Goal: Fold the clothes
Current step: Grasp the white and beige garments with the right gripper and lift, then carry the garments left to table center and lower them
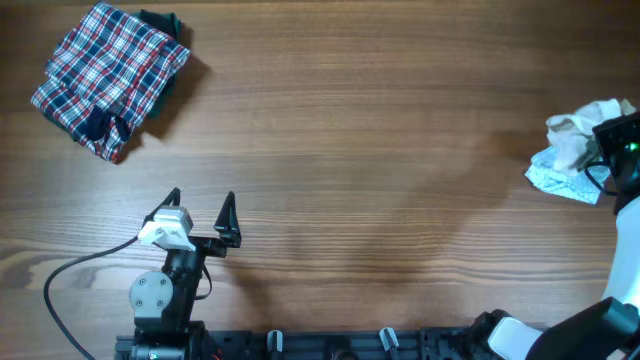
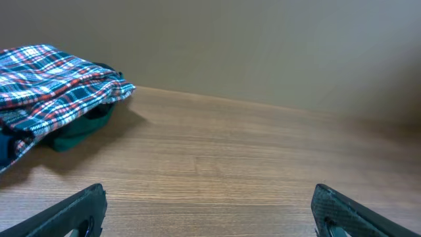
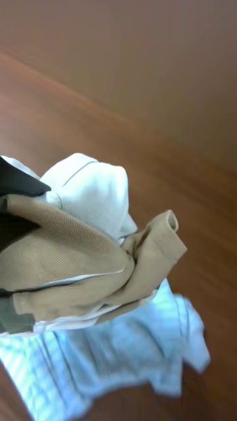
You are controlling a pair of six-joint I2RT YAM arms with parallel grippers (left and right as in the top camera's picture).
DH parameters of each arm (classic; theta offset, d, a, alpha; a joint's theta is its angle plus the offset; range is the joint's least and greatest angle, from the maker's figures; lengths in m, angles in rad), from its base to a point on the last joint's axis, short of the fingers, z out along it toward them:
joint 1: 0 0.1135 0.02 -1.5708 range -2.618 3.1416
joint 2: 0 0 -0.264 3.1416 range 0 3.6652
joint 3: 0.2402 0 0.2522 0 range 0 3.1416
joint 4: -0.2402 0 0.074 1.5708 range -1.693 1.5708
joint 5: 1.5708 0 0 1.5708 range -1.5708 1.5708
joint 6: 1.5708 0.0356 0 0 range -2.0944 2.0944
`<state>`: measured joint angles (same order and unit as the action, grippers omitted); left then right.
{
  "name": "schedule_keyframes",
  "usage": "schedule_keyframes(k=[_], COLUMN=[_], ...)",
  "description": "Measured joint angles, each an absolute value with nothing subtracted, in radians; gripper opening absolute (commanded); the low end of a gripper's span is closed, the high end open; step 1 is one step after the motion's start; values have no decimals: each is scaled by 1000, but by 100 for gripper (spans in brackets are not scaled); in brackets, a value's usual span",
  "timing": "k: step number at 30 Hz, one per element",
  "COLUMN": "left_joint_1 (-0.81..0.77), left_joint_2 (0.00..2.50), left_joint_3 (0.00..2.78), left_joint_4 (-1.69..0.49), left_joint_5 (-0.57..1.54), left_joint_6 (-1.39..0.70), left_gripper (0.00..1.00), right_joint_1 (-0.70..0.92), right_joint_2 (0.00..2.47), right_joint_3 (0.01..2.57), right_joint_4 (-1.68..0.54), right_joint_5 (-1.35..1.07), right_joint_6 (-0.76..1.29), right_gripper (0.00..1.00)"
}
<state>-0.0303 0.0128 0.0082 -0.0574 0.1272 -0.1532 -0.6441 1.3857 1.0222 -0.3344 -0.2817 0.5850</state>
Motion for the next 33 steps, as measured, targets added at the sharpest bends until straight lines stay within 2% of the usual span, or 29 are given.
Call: schedule_keyframes(k=[7,12,14,18,21,23,25,29,33], left_joint_1=[-30,-30,-30,-30,-30,-30,-30,-30,-30], left_joint_2=[13,13,13,13,13,13,13,13,13], left_joint_3=[8,8,8,8,8,8,8,8,8], left_joint_4=[-57,-57,-57,-57,-57,-57,-57,-57,-57], left_joint_5=[127,127,127,127,127,127,127,127,127], left_joint_6=[-153,-153,-153,-153,-153,-153,-153,-153,-153], left_gripper=[100,100,100,100,100,100,100,100,100], right_joint_1=[-516,-289,-158,67,223,332,389,448,432], right_joint_2=[1374,1374,1374,1389,1449,1527,1594,1658,1662], right_joint_3=[1022,1022,1022,1022,1024,1024,1026,1027,1027], right_joint_4=[-328,-261,-227,-176,-89,-26,52,60,60], right_joint_5=[-408,-425,-397,-287,-226,-202,-184,-178,-166], right_joint_6=[617,653,677,736,782,820,849,870,848], right_gripper=[4,6,13,15,24,36,38,42,53])
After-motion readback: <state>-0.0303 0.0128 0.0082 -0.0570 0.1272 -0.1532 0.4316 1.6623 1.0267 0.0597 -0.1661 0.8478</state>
